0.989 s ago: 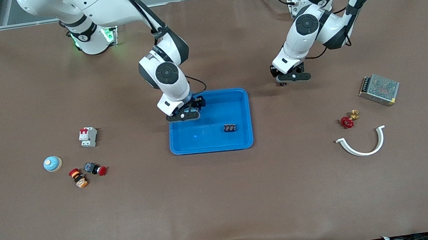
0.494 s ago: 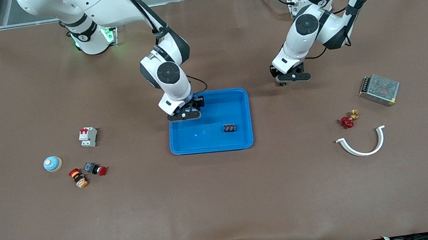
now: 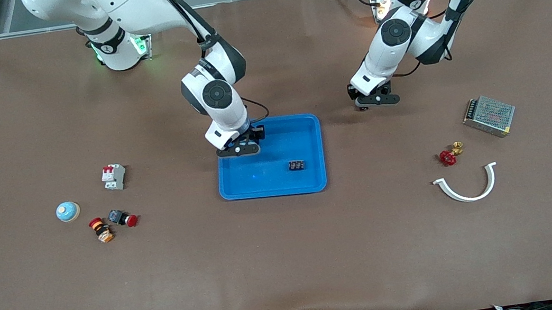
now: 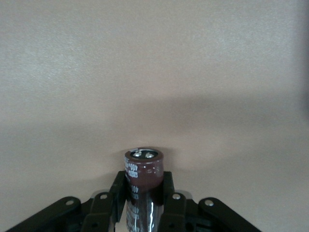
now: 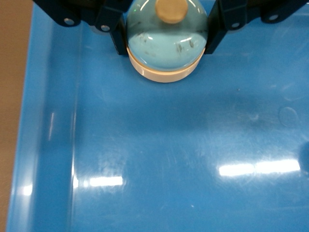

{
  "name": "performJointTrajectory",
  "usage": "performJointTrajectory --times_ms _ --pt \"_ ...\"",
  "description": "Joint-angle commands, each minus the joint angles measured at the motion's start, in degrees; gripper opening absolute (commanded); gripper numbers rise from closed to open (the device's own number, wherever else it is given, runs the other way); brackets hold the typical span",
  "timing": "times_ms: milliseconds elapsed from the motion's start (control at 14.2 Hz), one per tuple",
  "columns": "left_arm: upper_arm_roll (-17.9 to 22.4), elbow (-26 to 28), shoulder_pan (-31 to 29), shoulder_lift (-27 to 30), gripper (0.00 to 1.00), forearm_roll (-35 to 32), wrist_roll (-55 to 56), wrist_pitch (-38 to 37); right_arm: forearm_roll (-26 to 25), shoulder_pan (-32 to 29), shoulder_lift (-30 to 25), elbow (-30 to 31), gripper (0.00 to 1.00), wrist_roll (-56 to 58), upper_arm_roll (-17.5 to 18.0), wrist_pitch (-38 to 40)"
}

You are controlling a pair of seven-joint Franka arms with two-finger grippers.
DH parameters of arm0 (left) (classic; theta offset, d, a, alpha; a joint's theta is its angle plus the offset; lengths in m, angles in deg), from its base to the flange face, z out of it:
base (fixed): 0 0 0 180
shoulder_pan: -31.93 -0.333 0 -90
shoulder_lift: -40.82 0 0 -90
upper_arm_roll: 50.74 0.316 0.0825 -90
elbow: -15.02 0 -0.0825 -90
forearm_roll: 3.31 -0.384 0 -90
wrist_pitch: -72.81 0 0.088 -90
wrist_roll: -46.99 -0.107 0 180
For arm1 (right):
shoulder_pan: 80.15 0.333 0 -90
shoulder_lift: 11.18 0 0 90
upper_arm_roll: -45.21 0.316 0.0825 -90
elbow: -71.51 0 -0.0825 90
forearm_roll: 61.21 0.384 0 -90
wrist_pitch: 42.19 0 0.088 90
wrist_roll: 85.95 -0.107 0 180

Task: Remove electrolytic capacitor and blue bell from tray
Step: 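Grasp the second blue bell with the right gripper and lift it, then place the bell near the first bell while the left gripper places the capacitor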

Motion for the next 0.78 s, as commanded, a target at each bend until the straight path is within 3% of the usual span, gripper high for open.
performJointTrajectory --times_ms 0,424,636,706 --pt "-0.3 -0.5 -0.5 -1.2 0.0 -0.8 -0.4 1.4 1.3 -2.8 -4.1 -2.6 0.33 1.9 -0.1 9.7" --pt "-0.2 -0.5 -0.5 -1.3 0.0 -0.9 -0.4 1.4 1.6 -15.1 -14.8 -2.1 0.34 24.2 -0.3 25.7" --pt "-0.1 -0.5 -0.8 -1.3 0.0 -1.4 -0.4 1.4 0.8 -20.6 -16.8 -0.3 0.34 35.5 -0.5 27.6" --pt "-0.1 -0.5 -0.9 -1.3 0.25 -1.4 -0.3 1.4 0.5 -22.2 -16.8 0.8 0.34 38.1 -0.6 27.0"
